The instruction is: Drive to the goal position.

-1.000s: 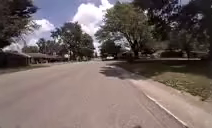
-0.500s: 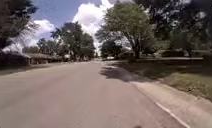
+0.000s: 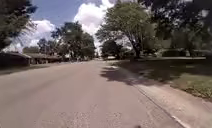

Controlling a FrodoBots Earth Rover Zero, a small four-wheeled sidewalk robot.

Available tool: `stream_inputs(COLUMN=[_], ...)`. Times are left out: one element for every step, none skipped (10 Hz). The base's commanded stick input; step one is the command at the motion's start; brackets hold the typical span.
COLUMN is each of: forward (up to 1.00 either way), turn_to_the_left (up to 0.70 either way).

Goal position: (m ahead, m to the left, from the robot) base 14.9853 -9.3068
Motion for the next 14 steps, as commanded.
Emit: stream_inputs(forward=[0.70,0.70,0.70,0.70,0.70,0.70,0.70,0.70,0.70,0.70,0.70,0.70,0.70,0.70], turn_to_the_left=[0.00,0.00,0.00,0.00,0.00,0.00,0.00,0.00,0.00,0.00,0.00,0.00,0.00,0.00])
